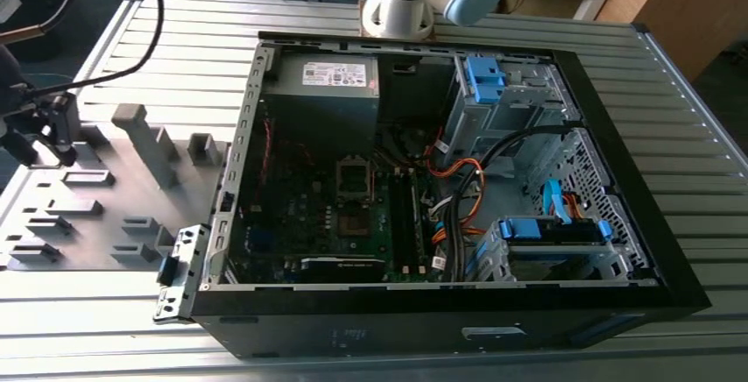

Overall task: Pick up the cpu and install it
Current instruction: 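Pick up the cpu and move it towards the insertion slot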

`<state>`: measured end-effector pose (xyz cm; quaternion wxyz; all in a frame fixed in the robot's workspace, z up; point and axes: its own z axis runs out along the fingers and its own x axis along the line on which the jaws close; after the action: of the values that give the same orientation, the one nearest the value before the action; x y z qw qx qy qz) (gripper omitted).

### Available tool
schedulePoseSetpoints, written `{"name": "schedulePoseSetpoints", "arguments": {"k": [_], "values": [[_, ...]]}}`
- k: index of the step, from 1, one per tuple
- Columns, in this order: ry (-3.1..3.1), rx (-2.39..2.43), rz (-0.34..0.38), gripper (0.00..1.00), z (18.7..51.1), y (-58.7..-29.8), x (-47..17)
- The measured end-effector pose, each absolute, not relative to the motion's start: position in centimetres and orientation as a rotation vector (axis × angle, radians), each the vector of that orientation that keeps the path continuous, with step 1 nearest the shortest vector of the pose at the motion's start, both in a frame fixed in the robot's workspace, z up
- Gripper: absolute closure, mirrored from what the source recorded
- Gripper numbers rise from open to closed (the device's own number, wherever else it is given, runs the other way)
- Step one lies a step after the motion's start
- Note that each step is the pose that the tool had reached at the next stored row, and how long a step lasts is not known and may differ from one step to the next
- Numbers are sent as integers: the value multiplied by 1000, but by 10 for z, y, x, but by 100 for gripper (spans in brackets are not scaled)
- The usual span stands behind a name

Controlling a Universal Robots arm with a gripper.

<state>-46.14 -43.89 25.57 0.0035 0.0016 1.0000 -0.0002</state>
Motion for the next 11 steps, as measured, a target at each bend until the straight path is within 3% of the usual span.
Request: {"name": "schedulePoseSetpoints", "arguments": {"k": [11], "values": [[3135, 5, 6, 53, 285, -439, -461]]}}
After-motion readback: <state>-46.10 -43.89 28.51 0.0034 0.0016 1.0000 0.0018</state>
